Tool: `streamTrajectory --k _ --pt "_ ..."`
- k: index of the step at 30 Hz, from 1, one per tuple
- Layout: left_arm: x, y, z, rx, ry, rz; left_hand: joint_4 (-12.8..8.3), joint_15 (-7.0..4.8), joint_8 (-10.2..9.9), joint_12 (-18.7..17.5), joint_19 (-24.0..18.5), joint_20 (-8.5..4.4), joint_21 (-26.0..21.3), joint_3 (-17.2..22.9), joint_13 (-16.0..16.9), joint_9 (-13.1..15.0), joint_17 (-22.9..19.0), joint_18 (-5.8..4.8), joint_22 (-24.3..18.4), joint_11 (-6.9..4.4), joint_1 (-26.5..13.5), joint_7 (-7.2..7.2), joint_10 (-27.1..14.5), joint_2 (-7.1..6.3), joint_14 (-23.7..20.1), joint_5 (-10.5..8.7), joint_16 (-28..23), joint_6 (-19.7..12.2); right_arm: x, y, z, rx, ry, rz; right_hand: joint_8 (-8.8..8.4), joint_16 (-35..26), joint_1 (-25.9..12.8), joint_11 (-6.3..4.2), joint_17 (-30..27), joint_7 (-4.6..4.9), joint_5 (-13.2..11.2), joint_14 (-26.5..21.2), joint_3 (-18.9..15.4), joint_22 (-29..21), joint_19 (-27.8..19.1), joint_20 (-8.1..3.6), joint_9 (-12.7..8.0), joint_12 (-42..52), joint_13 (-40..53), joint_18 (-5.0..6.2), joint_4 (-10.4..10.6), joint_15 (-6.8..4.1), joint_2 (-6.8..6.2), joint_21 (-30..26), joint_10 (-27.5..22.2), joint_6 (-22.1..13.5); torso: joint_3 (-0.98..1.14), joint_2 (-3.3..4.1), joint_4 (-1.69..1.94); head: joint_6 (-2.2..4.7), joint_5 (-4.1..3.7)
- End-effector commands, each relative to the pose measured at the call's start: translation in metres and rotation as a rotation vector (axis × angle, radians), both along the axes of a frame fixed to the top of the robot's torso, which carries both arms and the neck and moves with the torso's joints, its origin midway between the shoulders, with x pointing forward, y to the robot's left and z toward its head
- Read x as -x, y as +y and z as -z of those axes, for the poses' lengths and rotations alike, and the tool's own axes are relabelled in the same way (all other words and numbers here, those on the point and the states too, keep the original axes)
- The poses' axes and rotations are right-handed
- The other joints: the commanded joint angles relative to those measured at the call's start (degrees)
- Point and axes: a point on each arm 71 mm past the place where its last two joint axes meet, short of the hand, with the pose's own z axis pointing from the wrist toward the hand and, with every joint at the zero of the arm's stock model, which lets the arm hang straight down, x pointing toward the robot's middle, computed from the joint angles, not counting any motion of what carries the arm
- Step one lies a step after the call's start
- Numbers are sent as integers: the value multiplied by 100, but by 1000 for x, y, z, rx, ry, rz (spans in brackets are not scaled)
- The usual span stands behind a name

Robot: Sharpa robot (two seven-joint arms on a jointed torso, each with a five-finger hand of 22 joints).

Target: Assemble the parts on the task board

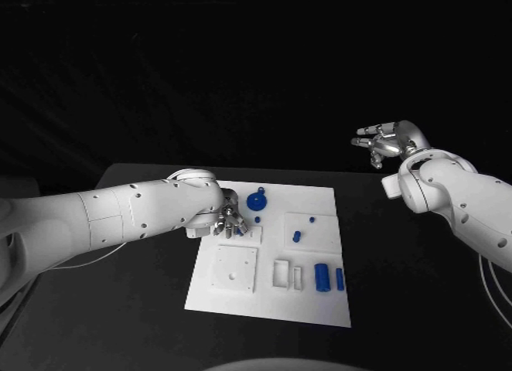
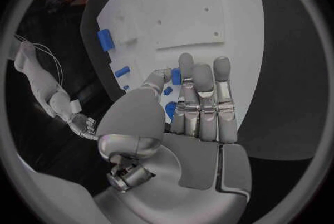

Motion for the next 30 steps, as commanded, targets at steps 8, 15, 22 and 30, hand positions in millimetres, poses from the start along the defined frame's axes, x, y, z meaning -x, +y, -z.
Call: streamTrajectory --k 8,15,22,30 --pt "3 -4 2 5 3 21 -644 -12 17 24 35 15 -31 664 10 12 -9 -55 48 -34 117 -182 226 72 -45 -15 32 177 0 2 1 3 6 -16 -8 -25 -29 -56 5 2 -39 26 7 115 307 -1 6 24 -9 77 -27 0 6 -21 -87 61 1 0 0 -10 14" --pt "3 -2 2 3 4 18 -643 -12 17 21 50 14 -66 665 18 13 -20 -58 70 -34 120 -182 223 70 -47 -17 39 176 0 2 1 3 7 -16 -8 -25 -29 -56 5 2 -39 26 7 115 307 -1 6 24 -9 77 -27 0 6 -21 -87 61 3 0 -2 -15 19" --pt "2 0 3 0 2 11 -643 -12 17 21 50 14 -66 665 18 13 -20 -58 70 -34 120 -182 223 70 -47 -17 39 176 0 2 1 4 8 -15 -8 -25 -29 -56 5 2 -39 26 7 115 307 -1 6 24 -9 77 -27 0 6 -21 -87 61 0 1 -4 -17 16" --pt "1 1 2 8 -18 -1 -640 -11 18 19 60 14 -91 666 24 16 -30 -61 82 -34 120 -181 223 69 -49 -15 46 175 0 2 2 4 9 -15 -8 -25 -29 -56 5 2 -39 26 7 115 307 -1 6 24 -9 77 -27 0 6 -21 -87 61 0 3 -1 -16 9"
